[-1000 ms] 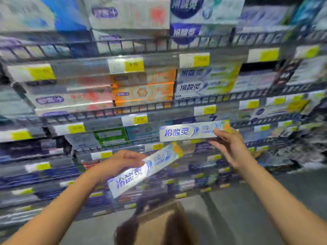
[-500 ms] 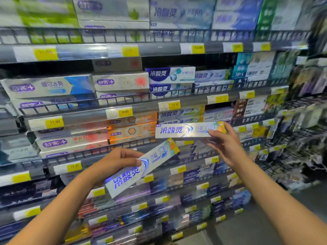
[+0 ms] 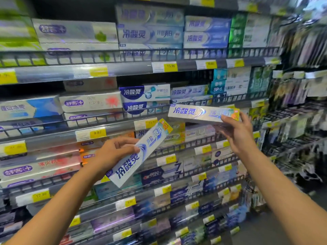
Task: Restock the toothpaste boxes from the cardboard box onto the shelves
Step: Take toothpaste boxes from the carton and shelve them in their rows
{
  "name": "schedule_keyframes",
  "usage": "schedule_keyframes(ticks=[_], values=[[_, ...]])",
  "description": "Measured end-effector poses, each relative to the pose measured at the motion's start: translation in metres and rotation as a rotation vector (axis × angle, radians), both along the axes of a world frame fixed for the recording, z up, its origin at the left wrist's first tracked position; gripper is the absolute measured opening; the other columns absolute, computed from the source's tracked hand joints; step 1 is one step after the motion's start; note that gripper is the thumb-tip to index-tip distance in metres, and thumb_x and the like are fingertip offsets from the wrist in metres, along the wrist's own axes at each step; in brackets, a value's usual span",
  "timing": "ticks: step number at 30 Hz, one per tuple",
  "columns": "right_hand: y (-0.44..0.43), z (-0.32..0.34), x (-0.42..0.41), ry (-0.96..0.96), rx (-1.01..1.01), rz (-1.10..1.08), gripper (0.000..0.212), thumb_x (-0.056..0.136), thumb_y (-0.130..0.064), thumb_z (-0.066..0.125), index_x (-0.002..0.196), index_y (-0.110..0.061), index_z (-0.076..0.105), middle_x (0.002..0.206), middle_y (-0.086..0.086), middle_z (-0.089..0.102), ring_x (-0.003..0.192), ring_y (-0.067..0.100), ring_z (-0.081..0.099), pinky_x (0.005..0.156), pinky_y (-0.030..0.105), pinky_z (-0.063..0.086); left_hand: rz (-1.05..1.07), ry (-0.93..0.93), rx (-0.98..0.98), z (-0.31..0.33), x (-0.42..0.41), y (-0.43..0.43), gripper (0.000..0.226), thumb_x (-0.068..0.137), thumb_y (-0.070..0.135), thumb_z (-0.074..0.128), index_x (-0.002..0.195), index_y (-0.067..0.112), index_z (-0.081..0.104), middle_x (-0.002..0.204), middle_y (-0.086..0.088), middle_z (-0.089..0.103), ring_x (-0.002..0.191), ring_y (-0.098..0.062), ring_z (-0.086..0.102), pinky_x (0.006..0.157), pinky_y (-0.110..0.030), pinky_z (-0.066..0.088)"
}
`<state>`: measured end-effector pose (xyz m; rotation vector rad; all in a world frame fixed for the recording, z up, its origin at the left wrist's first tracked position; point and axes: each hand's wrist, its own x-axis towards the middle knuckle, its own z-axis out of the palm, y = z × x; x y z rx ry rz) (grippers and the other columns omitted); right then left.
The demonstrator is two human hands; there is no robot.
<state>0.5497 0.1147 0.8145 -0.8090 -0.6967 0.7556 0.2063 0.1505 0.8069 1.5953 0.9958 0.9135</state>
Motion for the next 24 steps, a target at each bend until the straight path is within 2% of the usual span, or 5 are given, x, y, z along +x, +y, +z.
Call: schedule_keyframes(ticks=[7,9,12,17,24], values=[[0.066,0.041,0.077,-0.142,0.046,0.038,0.042,0.085,-0.001,0.063,0.121,-0.014,0.047,0.107,0.007,0.061,0.092,0.027,0.066,0.078,0.04,0.059,0.049,0.028,0.0,0.003,0.085,0.041,0.061,0.048,0.037,0.078,0.103,0.015,0.07,0.089,-0.013,0.075,0.065,-0.022,0.069,0.055,-0.027,0.055],[0.085,0.051,0.092,-0.193,0.066,0.068,0.034,0.086,-0.001,0.062,0.107,-0.023,0.048,0.1,0.003,0.061,0.09,0.025,0.065,0.078,0.038,0.059,0.064,0.034,-0.009,0.004,0.106,0.048,0.046,0.06,0.025,0.082,0.104,0.014,0.069,0.089,-0.013,0.075,0.063,-0.022,0.069,0.054,-0.027,0.056],[0.117,0.061,0.113,-0.25,0.083,0.101,0.035,0.085,-0.001,0.063,0.11,-0.02,0.046,0.096,0.001,0.06,0.089,0.025,0.065,0.079,0.039,0.059,0.114,0.079,-0.007,0.007,0.133,0.056,0.026,0.079,0.011,0.071,0.104,0.015,0.068,0.086,-0.013,0.075,0.062,-0.024,0.07,0.053,-0.028,0.056],[0.169,0.069,0.134,-0.366,0.102,0.217,0.044,0.083,-0.003,0.066,0.118,-0.021,0.046,0.113,0.007,0.058,0.092,0.022,0.067,0.078,0.034,0.058,0.182,0.109,-0.025,0.007,0.16,0.065,0.032,0.074,0.019,0.078,0.104,0.018,0.068,0.087,-0.014,0.075,0.064,-0.026,0.07,0.053,-0.029,0.056],[0.209,0.076,0.138,-0.582,0.183,0.272,0.038,0.083,-0.001,0.067,0.111,-0.016,0.046,0.096,-0.003,0.06,0.085,0.013,0.067,0.074,0.029,0.059,0.257,0.106,-0.023,0.008,0.168,0.068,0.03,0.072,0.021,0.079,0.1,0.016,0.07,0.087,-0.016,0.075,0.065,-0.029,0.07,0.055,-0.03,0.058]])
